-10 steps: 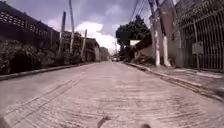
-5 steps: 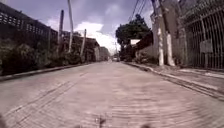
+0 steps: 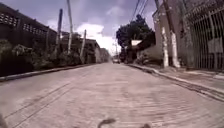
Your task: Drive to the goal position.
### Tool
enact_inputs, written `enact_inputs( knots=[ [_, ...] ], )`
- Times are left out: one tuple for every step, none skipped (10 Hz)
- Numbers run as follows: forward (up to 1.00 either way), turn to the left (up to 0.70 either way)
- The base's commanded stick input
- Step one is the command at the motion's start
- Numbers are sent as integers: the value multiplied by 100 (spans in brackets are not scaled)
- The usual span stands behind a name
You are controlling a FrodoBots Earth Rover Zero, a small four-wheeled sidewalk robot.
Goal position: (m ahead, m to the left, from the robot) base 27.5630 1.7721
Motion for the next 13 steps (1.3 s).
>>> enact_inputs(
  knots=[
    [85, 1],
    [85, 1],
    [85, 1],
    [85, 1],
    [85, 1],
    [85, 1],
    [85, 1],
    [85, 1],
    [85, 1],
    [85, 1],
    [85, 1],
    [85, 1],
    [85, 1]
  ],
)
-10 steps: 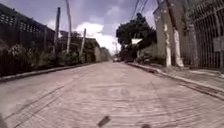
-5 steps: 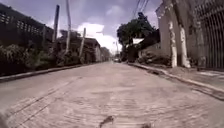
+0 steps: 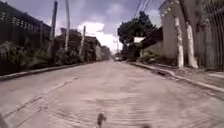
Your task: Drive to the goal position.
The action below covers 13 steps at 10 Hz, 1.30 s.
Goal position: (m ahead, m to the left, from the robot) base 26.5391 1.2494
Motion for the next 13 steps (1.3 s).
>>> enact_inputs(
  knots=[
    [85, 1],
    [85, 1],
    [85, 1],
    [85, 1],
    [85, 1],
    [85, 1],
    [85, 1],
    [85, 1],
    [85, 1],
    [85, 1],
    [85, -7],
    [85, -30],
    [85, -33]
  ],
)
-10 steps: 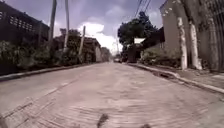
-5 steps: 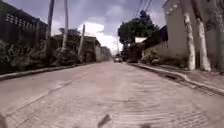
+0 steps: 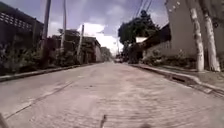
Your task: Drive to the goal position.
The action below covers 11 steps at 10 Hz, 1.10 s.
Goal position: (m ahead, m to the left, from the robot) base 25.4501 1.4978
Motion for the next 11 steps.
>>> enact_inputs(
  knots=[
    [85, -33],
    [85, 1],
    [85, 1],
    [85, 1],
    [85, 1],
    [85, 1],
    [85, 1],
    [85, 1],
    [85, 1],
    [85, 1],
    [85, 1]
  ],
)
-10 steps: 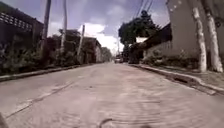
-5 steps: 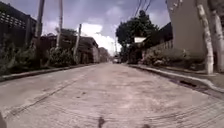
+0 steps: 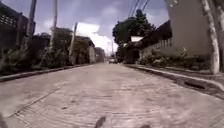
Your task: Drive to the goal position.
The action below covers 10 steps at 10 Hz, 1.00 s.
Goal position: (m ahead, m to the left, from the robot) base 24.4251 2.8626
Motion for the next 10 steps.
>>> enact_inputs(
  knots=[
    [85, 1],
    [85, 1],
    [85, 1],
    [85, 1],
    [85, 1],
    [85, 1],
    [85, 1],
    [85, 1],
    [85, 1],
    [85, 1]
  ],
)
